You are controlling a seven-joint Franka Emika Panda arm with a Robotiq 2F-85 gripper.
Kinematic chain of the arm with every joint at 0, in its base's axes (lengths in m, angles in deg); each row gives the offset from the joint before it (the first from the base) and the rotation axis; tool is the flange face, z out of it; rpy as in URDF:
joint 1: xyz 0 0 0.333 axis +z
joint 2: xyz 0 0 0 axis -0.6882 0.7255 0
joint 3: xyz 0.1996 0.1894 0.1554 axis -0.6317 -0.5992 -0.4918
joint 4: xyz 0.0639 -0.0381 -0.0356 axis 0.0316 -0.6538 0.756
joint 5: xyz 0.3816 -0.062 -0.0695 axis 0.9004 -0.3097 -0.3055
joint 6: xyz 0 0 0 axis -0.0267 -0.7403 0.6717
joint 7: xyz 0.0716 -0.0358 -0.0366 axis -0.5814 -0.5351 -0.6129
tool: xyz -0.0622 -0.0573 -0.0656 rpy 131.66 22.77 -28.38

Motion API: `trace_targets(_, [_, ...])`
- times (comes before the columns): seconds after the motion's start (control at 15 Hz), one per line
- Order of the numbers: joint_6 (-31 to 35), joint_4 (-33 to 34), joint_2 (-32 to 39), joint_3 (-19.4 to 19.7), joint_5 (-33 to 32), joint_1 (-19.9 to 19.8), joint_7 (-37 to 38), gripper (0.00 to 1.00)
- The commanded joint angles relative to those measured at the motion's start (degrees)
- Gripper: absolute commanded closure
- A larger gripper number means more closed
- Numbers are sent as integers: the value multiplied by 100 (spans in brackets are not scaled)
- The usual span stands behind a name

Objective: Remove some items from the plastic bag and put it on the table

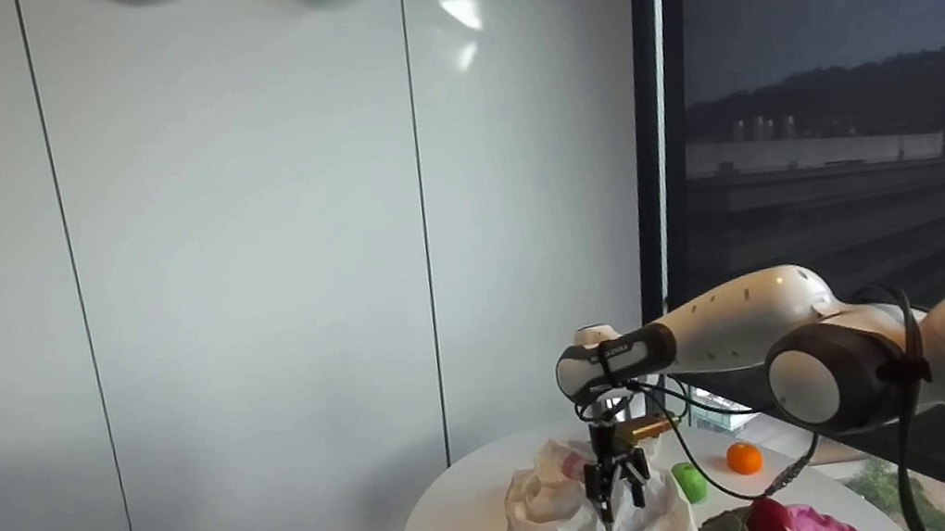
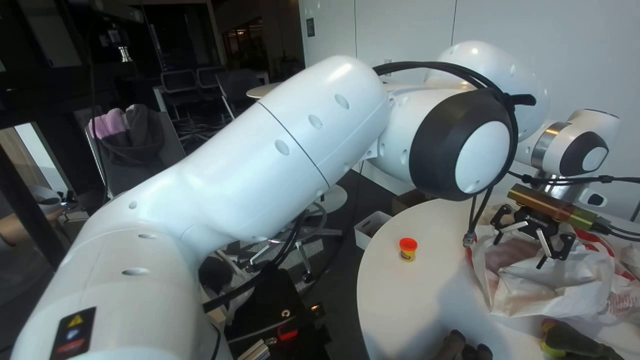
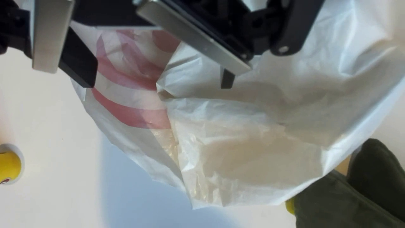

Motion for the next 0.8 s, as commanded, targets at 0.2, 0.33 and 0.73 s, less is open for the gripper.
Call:
trace_targets(0.2, [452, -88, 35, 25, -238, 107, -56, 0])
trace_targets(0.33, [605, -62, 89, -129, -306, 80, -28, 0])
trace_targets(0.73, [944, -76, 76, -280, -314, 135, -90, 0])
